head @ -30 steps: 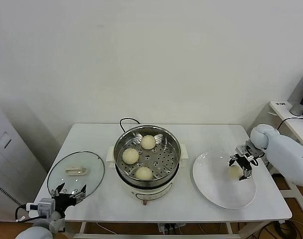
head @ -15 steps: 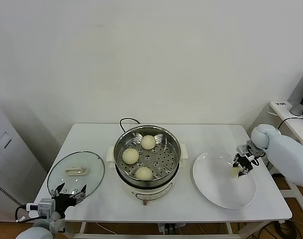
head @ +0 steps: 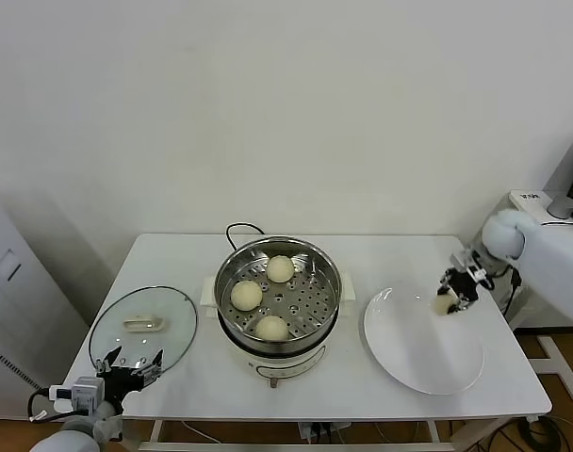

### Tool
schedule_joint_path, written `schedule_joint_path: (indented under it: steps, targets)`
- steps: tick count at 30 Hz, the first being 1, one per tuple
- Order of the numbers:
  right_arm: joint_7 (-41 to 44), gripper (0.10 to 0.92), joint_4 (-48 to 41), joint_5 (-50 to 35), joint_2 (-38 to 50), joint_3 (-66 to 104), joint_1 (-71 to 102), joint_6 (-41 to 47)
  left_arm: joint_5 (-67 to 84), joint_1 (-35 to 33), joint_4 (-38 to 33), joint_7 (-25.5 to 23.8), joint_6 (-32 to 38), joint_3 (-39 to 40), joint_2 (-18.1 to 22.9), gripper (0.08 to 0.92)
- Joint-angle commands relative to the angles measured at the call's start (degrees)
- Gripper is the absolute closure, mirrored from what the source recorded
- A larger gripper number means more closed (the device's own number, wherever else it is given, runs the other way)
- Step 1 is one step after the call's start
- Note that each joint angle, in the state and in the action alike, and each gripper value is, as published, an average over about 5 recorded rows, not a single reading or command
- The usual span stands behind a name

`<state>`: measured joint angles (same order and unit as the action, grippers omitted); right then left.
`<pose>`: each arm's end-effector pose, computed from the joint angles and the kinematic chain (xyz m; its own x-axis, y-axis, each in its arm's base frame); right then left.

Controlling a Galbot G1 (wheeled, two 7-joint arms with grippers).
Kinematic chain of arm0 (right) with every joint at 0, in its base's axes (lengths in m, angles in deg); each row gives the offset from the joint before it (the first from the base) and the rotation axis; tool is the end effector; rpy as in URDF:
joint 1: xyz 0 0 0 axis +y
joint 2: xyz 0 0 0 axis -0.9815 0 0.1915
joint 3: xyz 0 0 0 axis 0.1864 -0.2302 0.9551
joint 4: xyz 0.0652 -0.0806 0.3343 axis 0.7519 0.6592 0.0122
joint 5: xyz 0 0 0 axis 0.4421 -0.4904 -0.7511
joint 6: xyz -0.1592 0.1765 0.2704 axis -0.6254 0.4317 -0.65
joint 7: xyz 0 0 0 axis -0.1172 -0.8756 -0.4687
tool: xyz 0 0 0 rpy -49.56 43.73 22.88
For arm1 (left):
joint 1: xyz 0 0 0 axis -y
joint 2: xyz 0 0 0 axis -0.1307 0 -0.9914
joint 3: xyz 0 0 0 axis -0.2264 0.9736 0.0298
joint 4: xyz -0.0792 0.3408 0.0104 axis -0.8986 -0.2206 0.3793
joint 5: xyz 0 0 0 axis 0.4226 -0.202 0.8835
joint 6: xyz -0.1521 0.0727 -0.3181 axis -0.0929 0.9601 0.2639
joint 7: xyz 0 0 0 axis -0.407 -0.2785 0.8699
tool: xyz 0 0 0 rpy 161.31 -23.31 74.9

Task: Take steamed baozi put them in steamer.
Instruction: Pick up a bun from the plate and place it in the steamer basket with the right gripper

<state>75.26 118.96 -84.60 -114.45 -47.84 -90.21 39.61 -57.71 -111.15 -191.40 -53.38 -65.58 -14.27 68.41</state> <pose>0.5541 -0.2262 -0.1349 -0.1245 -0.1461 0.9814 -0.9621 -0.2241 -0.1554 0.2069 0.1037 -0.2913 -0.8652 -0.0322 0.5005 0.0352 0.9916 0.1248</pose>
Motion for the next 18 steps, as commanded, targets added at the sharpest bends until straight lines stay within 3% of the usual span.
schedule_joint_path:
  steps: [1,11,18]
  targets:
    - [-2.1,0.618,15.2,-27.1,-1.2,-29.9,-30.1,14.2,-0.3,-0.2,-0.4,0.1,-0.2,0.2,0.0,0.177]
    - [-10.1,0.618,19.3,-45.6,-14.9,-36.0,-38.2,26.8,-0.6,-0.3,-1.0,0.1,-0.3,0.6,0.2,0.177]
    - [-15.3,0.618,19.8,-50.6,-21.0,-36.0,-38.8,33.1,-0.6,-0.6,-1.2,0.1,-0.1,0.3,-0.1,0.177]
